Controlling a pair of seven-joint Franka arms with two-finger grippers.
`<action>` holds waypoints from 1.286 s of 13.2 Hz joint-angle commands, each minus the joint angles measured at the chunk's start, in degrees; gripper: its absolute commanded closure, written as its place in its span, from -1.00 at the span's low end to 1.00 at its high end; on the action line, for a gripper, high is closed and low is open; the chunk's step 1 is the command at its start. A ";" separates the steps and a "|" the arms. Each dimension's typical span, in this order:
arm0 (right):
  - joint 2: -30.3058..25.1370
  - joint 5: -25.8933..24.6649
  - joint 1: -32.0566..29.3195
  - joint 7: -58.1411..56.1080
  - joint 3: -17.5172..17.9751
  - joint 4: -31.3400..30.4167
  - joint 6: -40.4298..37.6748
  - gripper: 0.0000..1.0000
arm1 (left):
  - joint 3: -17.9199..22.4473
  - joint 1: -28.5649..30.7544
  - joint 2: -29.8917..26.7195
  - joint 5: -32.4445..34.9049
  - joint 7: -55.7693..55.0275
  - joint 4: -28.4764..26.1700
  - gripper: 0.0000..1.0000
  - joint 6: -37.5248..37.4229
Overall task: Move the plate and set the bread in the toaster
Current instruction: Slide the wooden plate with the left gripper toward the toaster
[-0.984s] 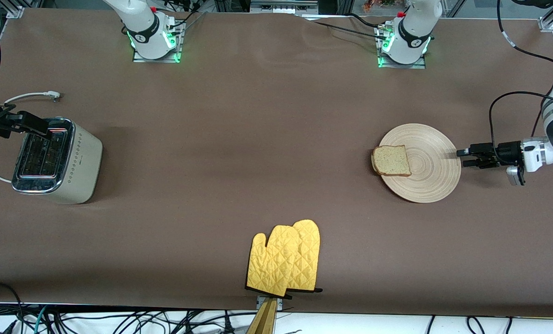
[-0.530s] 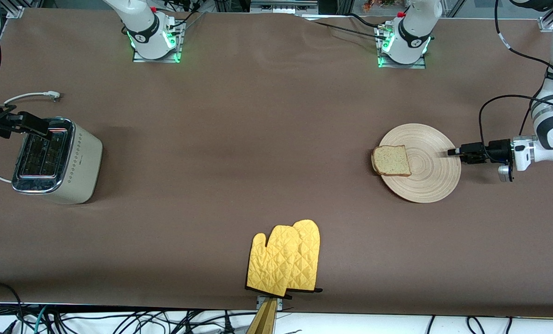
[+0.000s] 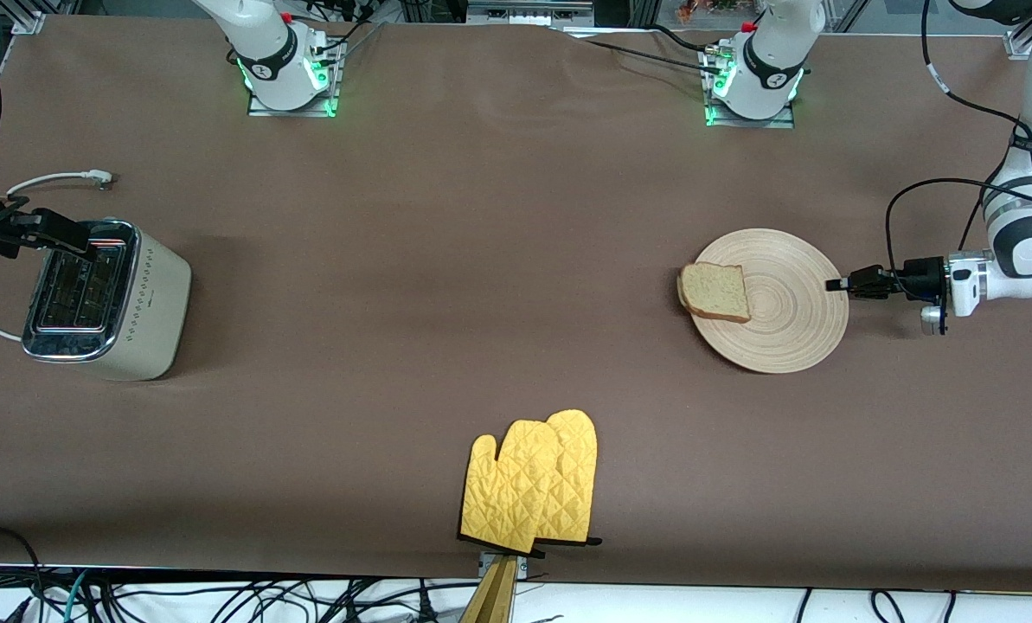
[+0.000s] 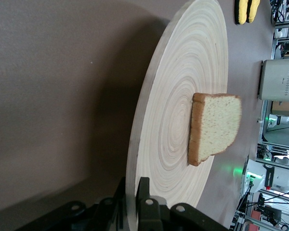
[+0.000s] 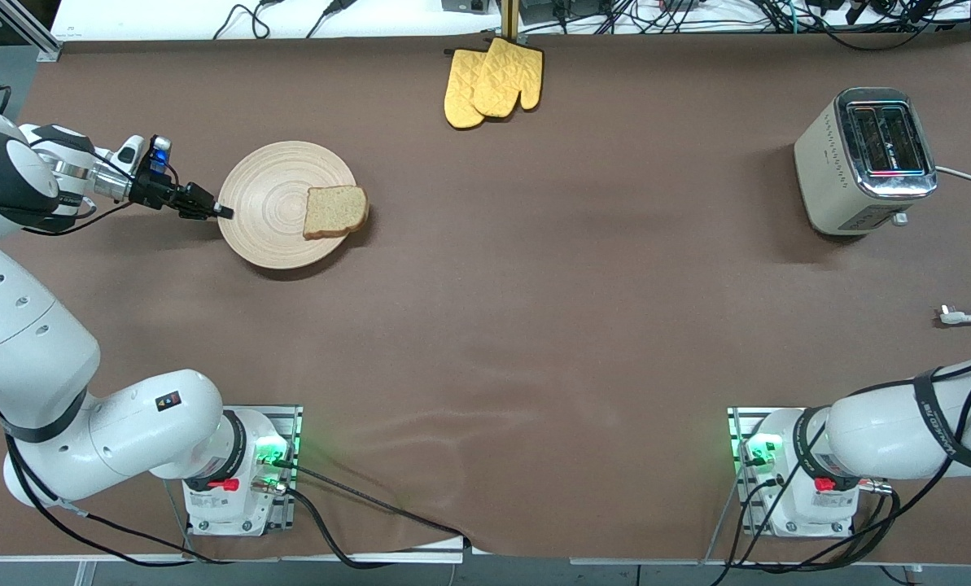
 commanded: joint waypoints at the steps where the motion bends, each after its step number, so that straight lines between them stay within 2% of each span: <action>1: 0.48 -0.41 -0.41 -0.97 0.16 1.16 -0.33 -1.00 | -0.67 -0.14 -0.03 -0.69 -0.14 -1.23 1.00 2.07; 6: 0.48 -0.41 -0.41 -0.97 0.16 1.16 -0.33 -1.00 | -4.00 -0.14 -0.11 -1.64 -3.30 -1.24 1.00 1.63; 10: 0.48 -0.41 -0.41 -0.88 0.16 1.16 -0.33 -1.00 | -7.08 -0.32 -0.11 -6.48 -3.48 -1.32 1.00 0.93; 12: 0.48 -0.41 -0.41 -0.97 0.16 1.16 -0.42 -1.00 | -8.67 -0.49 -0.20 -10.60 -3.83 -1.32 1.00 -2.04; 17: 0.48 -0.41 -0.41 -0.88 0.16 1.16 -0.42 -1.00 | -14.29 -1.63 -0.64 -15.71 -8.49 -0.53 1.00 -3.20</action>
